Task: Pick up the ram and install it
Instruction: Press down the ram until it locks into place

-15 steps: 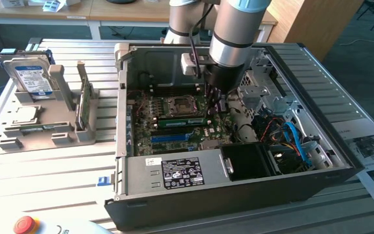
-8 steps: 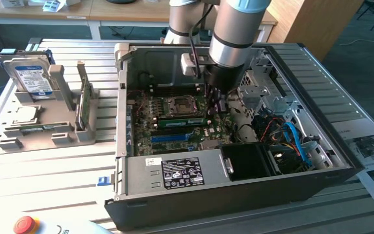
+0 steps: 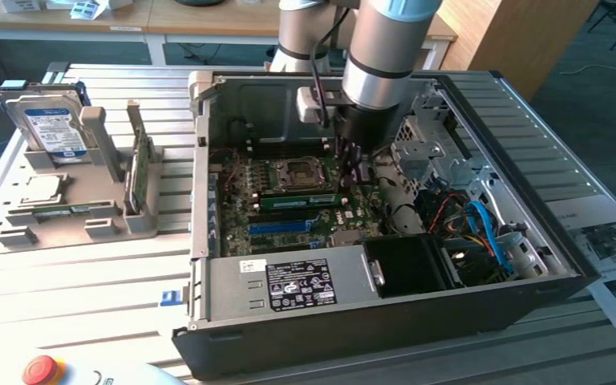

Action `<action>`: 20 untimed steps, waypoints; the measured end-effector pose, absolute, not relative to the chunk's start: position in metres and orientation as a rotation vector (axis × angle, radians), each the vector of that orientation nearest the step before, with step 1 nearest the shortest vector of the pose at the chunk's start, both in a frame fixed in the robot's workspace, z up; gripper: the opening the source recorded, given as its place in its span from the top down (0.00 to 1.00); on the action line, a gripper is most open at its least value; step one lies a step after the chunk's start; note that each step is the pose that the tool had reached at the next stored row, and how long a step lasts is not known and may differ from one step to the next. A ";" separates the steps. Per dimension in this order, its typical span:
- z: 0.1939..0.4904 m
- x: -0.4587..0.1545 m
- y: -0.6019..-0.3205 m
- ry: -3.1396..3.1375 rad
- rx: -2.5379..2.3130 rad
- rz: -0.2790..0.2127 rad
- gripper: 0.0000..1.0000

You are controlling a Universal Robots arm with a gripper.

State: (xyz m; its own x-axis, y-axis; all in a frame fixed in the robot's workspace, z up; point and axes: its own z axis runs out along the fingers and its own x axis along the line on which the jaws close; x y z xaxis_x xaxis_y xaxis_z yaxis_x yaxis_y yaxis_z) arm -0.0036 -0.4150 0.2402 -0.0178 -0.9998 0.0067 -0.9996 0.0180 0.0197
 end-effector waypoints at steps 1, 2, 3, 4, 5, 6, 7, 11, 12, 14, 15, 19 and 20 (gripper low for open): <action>0.239 -0.004 -0.414 -2.228 2.188 -0.015 0.90; 0.239 -0.004 -0.413 -2.228 2.188 -0.015 0.90; 0.238 -0.004 -0.412 -2.228 2.188 -0.015 0.90; 0.237 -0.004 -0.411 -2.228 2.188 -0.015 0.90; 0.237 -0.004 -0.411 -2.228 2.188 -0.014 0.90; 0.237 -0.004 -0.411 -2.228 2.189 -0.015 0.90; 0.237 -0.003 -0.411 -2.228 2.189 -0.015 0.90; 0.235 -0.004 -0.411 -2.228 2.188 -0.015 0.90; 0.234 -0.004 -0.411 -2.228 2.188 -0.015 0.90; 0.231 -0.004 -0.411 -2.228 2.188 -0.015 0.90; 0.230 -0.004 -0.411 -2.228 2.188 -0.015 0.90; 0.230 -0.004 -0.411 -2.228 2.188 -0.014 0.90; 0.230 -0.004 -0.410 -2.228 2.188 -0.015 0.90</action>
